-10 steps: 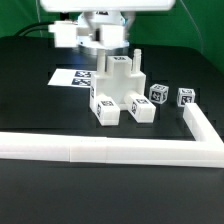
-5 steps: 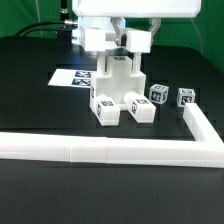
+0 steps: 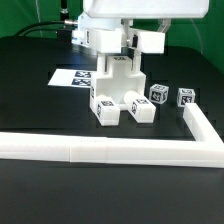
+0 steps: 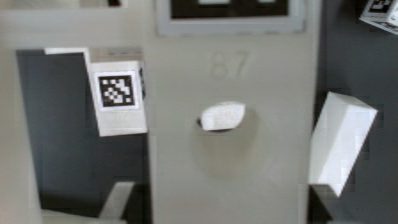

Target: Assemble chair

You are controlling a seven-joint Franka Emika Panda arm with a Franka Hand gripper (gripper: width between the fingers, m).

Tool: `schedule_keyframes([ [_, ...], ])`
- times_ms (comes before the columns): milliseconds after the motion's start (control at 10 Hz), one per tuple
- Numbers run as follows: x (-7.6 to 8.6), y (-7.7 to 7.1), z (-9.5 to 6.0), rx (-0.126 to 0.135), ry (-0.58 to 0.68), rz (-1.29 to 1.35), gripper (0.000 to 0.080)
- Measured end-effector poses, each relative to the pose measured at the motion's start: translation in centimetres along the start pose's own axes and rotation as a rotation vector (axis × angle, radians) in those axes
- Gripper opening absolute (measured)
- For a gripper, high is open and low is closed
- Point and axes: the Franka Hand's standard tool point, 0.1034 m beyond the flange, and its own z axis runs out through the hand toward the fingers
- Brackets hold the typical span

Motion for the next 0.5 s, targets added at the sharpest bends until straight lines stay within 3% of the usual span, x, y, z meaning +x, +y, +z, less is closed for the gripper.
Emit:
schedule_keyframes([
  [200,-0.1,0.0,0.1,-0.001,0.002,-0.002,0.0284],
  [500,-2.4,-0.2,0.7,-0.002,0.014,-0.018,0.0284],
])
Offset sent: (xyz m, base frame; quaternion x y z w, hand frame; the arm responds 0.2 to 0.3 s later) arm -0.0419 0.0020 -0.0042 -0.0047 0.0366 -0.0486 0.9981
